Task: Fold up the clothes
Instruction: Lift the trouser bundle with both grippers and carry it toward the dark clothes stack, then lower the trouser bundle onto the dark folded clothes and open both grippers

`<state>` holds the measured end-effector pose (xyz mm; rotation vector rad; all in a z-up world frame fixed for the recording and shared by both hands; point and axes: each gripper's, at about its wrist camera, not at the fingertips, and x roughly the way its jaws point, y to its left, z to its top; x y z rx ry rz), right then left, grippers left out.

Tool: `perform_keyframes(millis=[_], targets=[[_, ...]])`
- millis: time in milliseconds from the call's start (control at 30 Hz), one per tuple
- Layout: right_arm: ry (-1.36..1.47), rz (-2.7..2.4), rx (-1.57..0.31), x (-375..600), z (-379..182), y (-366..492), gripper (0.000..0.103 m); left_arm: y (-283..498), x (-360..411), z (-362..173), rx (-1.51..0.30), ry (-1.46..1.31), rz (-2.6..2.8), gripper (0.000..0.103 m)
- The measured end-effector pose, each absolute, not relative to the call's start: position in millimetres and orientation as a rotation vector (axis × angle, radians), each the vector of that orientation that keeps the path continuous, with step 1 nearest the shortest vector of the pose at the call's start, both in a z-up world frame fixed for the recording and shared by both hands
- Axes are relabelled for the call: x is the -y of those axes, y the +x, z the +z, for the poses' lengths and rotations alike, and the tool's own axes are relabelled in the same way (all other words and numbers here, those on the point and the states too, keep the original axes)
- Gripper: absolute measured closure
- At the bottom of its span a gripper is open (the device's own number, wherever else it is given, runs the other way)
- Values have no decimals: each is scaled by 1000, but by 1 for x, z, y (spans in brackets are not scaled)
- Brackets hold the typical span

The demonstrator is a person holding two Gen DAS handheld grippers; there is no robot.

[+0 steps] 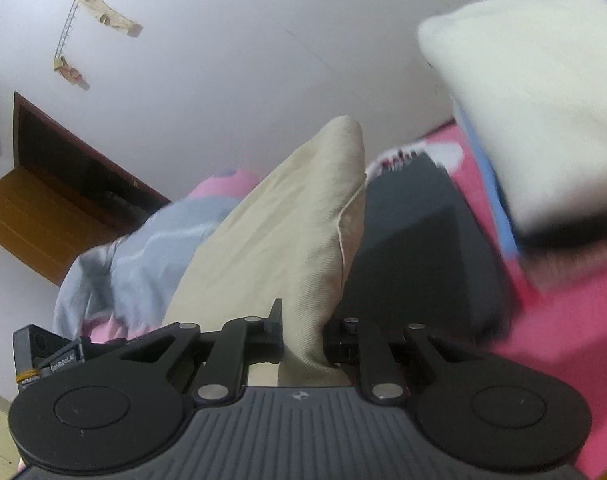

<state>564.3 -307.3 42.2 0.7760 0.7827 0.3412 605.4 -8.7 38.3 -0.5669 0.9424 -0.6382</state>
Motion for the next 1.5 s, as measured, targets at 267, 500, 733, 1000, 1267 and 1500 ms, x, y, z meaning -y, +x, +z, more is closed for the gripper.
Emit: perform_keyframes(millis=[267, 500, 733, 1000, 1267, 1500], targets=[[780, 357, -799, 322, 6, 659, 85, 667, 37, 19, -945, -533, -560, 28], [761, 346, -846, 323, -22, 689, 86, 694, 52, -1, -985, -499, -500, 28], [571, 309, -863, 305, -50, 697, 74, 686, 48, -7, -962, -429, -395, 21], [281, 181, -761, 284, -16, 659, 54, 640, 54, 29, -721, -173, -330, 14], [133, 189, -564, 261, -2, 686, 61, 636, 97, -5, -735, 105, -384, 13], [179, 146, -748, 279, -20, 715, 70, 620, 65, -17, -801, -1, -266, 14]])
